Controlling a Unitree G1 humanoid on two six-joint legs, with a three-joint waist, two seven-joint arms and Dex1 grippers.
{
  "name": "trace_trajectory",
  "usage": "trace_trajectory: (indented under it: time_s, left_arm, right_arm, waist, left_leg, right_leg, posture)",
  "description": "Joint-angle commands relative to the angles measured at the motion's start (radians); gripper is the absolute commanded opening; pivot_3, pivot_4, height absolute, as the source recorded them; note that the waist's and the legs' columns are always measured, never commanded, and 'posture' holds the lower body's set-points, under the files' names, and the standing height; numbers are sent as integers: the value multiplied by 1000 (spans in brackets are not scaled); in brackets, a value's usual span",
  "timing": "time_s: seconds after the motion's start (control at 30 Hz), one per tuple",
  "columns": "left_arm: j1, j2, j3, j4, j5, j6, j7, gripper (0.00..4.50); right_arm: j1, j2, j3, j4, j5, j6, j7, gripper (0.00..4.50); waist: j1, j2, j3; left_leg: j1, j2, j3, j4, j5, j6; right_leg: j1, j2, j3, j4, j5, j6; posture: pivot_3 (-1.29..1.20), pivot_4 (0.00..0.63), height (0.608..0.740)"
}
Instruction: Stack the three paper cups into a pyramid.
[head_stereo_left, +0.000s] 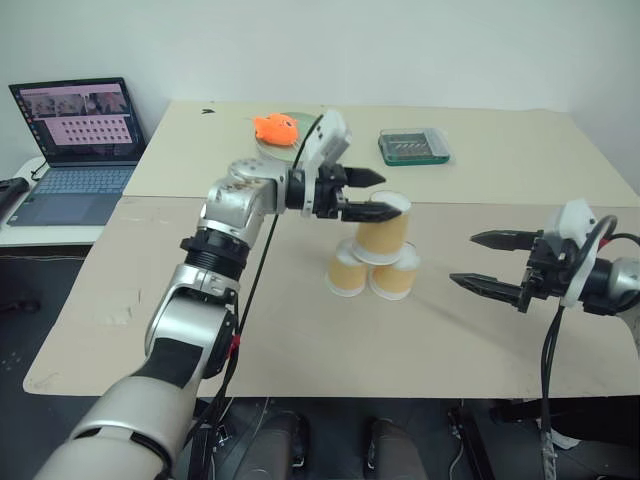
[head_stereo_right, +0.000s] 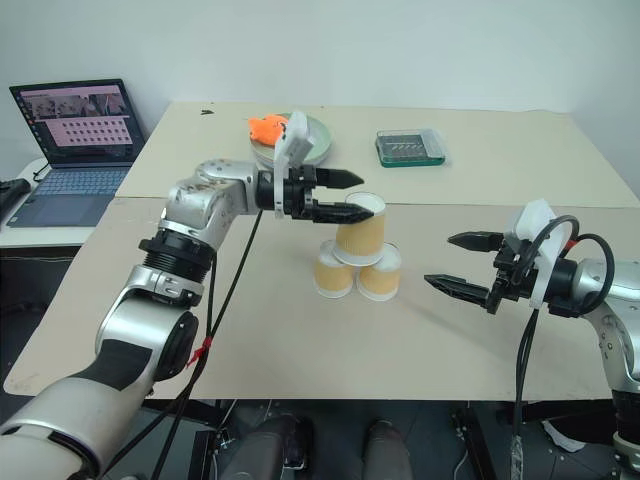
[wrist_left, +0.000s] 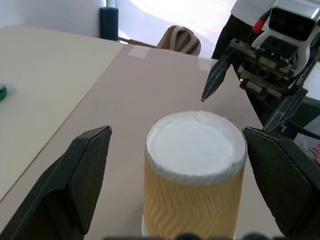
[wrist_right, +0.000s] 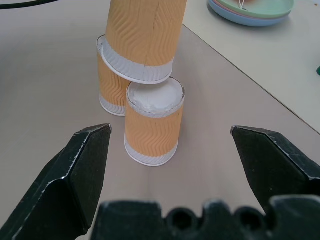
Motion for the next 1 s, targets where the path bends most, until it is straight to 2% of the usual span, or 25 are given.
trace_trajectory:
  time_s: [0.03,0.5,0.6,0.73,0.83,0.9,0.97,1.0]
  left_arm:
    - [-31,9,18,-50,-21,2,-1,4462]
    - [-33,14,39,-72,-39,1,25,4462]
    - [-43,30,83,-96,-59,7,58,4462]
    - [-64,78,194,-208,-155,112,136,4462]
    - [-58,134,341,-296,-236,197,290,4462]
    - [-25,157,400,-327,-235,200,407,4462]
    - [23,176,423,-355,-204,178,494,4462]
    - [91,190,452,-373,-146,140,591,4462]
  right_arm:
    - [-29,-2,-20,-2,18,-15,2,4500]
    - [-47,4,-6,12,7,-23,8,4500]
    - [-49,6,-3,13,6,-25,8,4500]
    - [-51,4,-1,16,3,-26,10,4500]
    - [-56,3,-4,26,-3,-32,4,4500]
    - [-58,7,-11,32,-9,-35,-14,4500]
    - [-62,13,-18,41,-26,-42,-52,4500]
    - [-86,28,-14,73,-86,-55,-147,4500]
  waist:
    - [0,0,0]
    - [-1,0,0]
    - [-1,0,0]
    - [-7,0,0]
    - [-14,0,0]
    - [-21,0,0]
    - [-22,0,0]
    - [-22,1,0]
  left_leg:
    - [0,0,0,0,0,0]
    - [0,0,0,0,0,0]
    - [0,0,0,0,0,0]
    - [0,0,0,0,0,0]
    - [0,0,0,0,0,0]
    - [0,0,0,0,0,-1]
    - [0,0,0,0,0,-3]
    - [1,0,0,0,0,-4]
  right_leg:
    - [0,0,0,0,0,0]
    - [0,0,0,0,0,0]
    - [0,0,0,0,0,0]
    - [-1,0,1,1,0,0]
    - [-1,0,1,1,0,0]
    - [-1,1,1,2,0,0]
    - [-1,1,1,2,0,0]
    - [0,1,1,2,1,0]
  posture:
    - [0,150,740]
    - [0,150,740]
    - [0,150,740]
    - [0,150,740]
    - [0,150,740]
    - [0,150,740]
    - [0,150,740]
    - [0,150,740]
